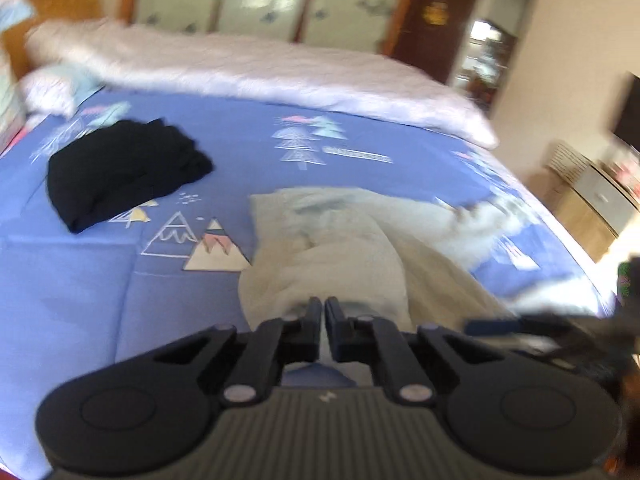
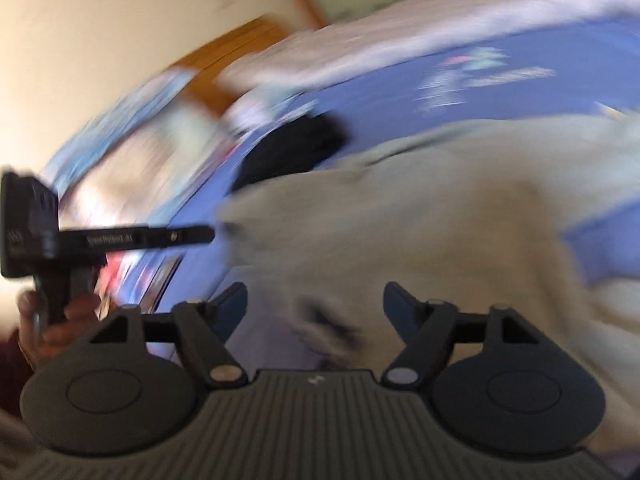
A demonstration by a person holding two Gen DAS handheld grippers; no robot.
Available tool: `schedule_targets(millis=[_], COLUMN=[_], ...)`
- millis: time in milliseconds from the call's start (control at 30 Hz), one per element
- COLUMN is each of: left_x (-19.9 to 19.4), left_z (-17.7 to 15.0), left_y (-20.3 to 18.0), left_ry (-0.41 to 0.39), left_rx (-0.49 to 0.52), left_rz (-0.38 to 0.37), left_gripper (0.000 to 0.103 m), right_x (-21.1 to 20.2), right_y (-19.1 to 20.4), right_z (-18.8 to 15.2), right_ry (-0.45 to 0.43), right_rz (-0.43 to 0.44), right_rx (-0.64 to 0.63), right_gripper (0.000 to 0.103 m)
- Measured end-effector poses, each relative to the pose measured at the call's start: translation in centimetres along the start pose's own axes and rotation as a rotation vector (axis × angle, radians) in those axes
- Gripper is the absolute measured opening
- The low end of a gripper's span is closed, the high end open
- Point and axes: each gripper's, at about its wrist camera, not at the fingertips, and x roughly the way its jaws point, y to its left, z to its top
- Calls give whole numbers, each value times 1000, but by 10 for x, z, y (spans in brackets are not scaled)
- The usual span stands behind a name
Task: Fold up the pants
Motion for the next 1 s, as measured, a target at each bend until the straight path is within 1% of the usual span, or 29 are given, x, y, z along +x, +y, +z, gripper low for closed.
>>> schedule_targets(millis=[33,67,100,133,167,200,233,267,300,333,367,400,433,467,533,600,633,667,700,733,800,900,967,1000], left_x=[-2,-2,2,9,18,27,38,51,64,81,95,110,122,130,138,137,136,135,133,131,127,125,128,134], left_z=[-8,-16,-22,-23,-21,-18,-13,-8,-5,-3,-3,-4,-6,-8,-16,-22,-24,-24,-25,-25,-26,-25,-22,-21], left_y=[-2,-2,0,6,17,29,45,61,77,95,106,115,119,120,117,110,108,105,105,105,107,107,98,90], left_ry=[7,18,35,57,86,109,133,159,186,218,239,260,271,273,261,244,244,244,243,240,232,224,226,233], left_rx=[32,57,66,48,2,-55,-139,-234,-324,-426,-496,-565,-604,-624,-654,-666,-666,-657,-646,-639,-645,-664,-643,-629], left_rz=[-2,24,73,115,137,139,127,92,35,-52,-105,-134,-146,-156,-171,-205,-215,-211,-206,-205,-225,-297,-343,-364], left_gripper=[18,26,44,55,59,65,74,79,87,91,91,91,91,90,90,91,91,91,92,92,92,92,87,79], right_x=[11,20,31,38,43,47,48,49,50,51,46,48,53,53,63,81,90,100,102,97,72,31,12,10], right_y=[8,12,15,15,15,16,16,21,24,28,31,29,29,22,19,18,17,15,15,16,19,22,21,19], right_z=[-3,-6,-9,-9,-10,-10,-9,-11,-9,-6,-11,-10,-3,-7,0,2,2,1,1,0,0,-5,-15,-19], right_ry=[25,49,77,99,113,118,114,102,88,75,61,51,43,36,28,65,103,145,153,133,84,32,30,34], right_rz=[3,-5,-20,-29,-35,-44,-63,-91,-120,-149,-173,-192,-207,-215,-225,-235,-237,-246,-257,-247,-171,-74,-34,-28], right_rx=[-30,-51,-68,-77,-82,-87,-103,-139,-183,-228,-262,-283,-298,-310,-348,-400,-412,-420,-421,-420,-399,-402,-438,-445], right_gripper=[79,79,79,79,79,79,79,79,79,79,79,79,79,79,79,74,44,11,12,12,12,12,12,12])
